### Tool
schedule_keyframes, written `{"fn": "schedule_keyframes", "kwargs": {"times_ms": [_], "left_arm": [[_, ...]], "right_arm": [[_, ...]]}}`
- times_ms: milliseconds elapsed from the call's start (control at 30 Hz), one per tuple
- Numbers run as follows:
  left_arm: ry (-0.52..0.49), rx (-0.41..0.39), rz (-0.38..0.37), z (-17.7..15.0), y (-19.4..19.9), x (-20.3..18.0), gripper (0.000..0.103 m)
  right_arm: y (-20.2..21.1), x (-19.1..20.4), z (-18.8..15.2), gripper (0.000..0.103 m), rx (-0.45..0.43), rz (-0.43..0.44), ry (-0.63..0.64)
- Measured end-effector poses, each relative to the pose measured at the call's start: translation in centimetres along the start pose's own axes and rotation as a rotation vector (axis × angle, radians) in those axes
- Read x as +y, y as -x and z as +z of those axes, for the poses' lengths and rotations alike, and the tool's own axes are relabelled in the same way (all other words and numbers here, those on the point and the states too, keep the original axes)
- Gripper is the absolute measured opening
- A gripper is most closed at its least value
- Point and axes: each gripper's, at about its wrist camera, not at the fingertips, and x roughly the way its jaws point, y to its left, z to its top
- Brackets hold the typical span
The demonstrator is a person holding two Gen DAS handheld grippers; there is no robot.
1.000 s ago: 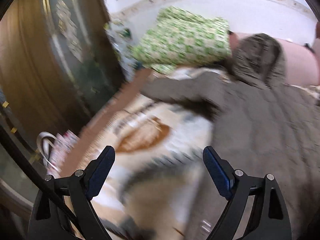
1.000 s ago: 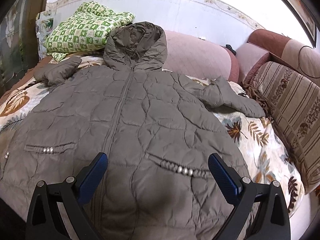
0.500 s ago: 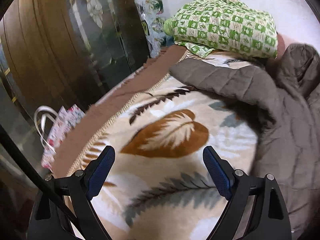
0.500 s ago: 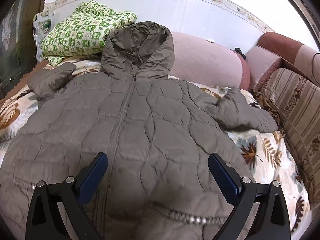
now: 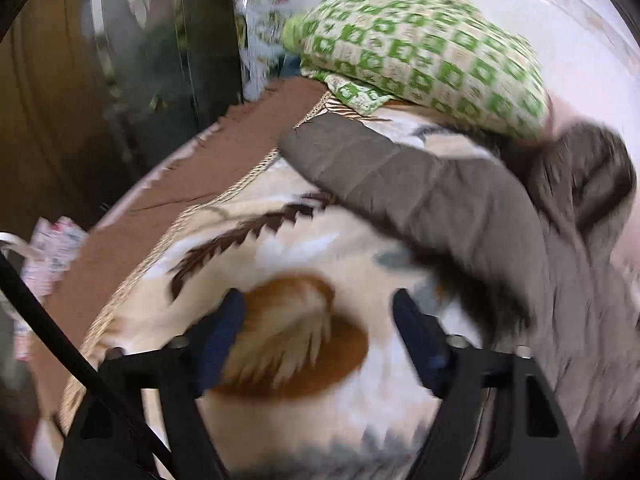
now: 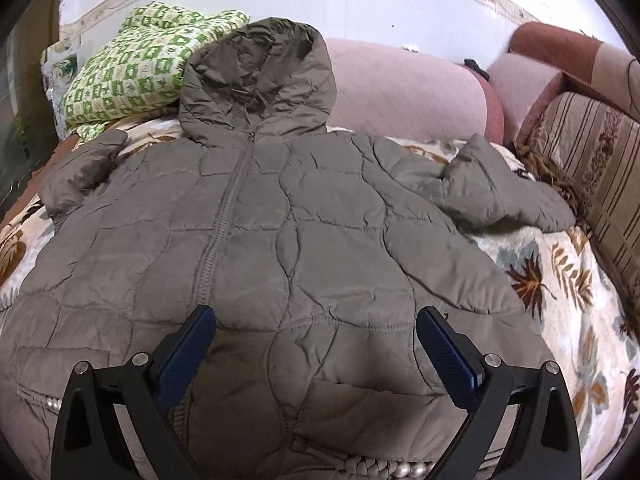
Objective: Fold large clothes
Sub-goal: 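Reach the left tool to the coat sleeve cuff and grasp it, then fold the held sleeve across the coat body with the left tool, release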
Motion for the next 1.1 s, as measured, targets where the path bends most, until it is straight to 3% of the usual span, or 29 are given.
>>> {"fn": "schedule_keyframes", "kwargs": {"times_ms": [200, 300, 433, 500, 533, 567, 600, 667, 800, 967, 1100], "left_arm": [[0.227, 0.121, -0.127, 7.3, -9.7, 3.1, 0.066], [0.32, 0.142, -0.204, 8.8, -13.1, 3.7, 0.066], [0.366, 0.199, -0.265, 9.9, -17.6, 2.4, 0.066], [0.364, 0.176, -0.243, 10.7, -18.3, 1.8, 0.066], [0.366, 0.171, -0.237, 11.3, -18.6, 1.5, 0.063], [0.38, 0.182, -0.224, 11.7, -18.8, 1.3, 0.034], [0.398, 0.193, -0.22, 12.0, -18.9, 1.3, 0.014], [0.431, 0.178, -0.245, 12.6, -18.0, 1.2, 0.01], [0.35, 0.108, -0.289, 14.0, -13.8, -1.3, 0.008], [0.184, 0.027, -0.413, 15.6, -5.4, -8.1, 0.008], [-0.022, -0.007, -0.546, 14.5, 1.5, -17.1, 0.008]], "right_arm": [[-1.3, -0.4, -0.1, 0.102, 0.023, 0.012, -0.018], [-2.5, -0.6, -0.4, 0.102, 0.059, 0.024, -0.026], [-4.2, -1.0, -0.7, 0.102, 0.119, 0.046, -0.043], [-4.7, -1.1, -0.8, 0.102, 0.136, 0.054, -0.048], [-4.9, -1.1, -0.8, 0.102, 0.141, 0.058, -0.047], [-5.0, -1.1, -0.8, 0.102, 0.142, 0.059, -0.045], [-5.1, -1.1, -0.9, 0.102, 0.142, 0.06, -0.039], [-5.3, -0.8, -0.9, 0.102, 0.144, 0.058, -0.031], [-5.5, -0.9, -0.8, 0.102, 0.153, 0.066, -0.031], [-5.3, -0.9, -0.8, 0.1, 0.145, 0.076, -0.036], [-4.6, -1.2, -0.8, 0.095, 0.13, 0.092, -0.052]]}}
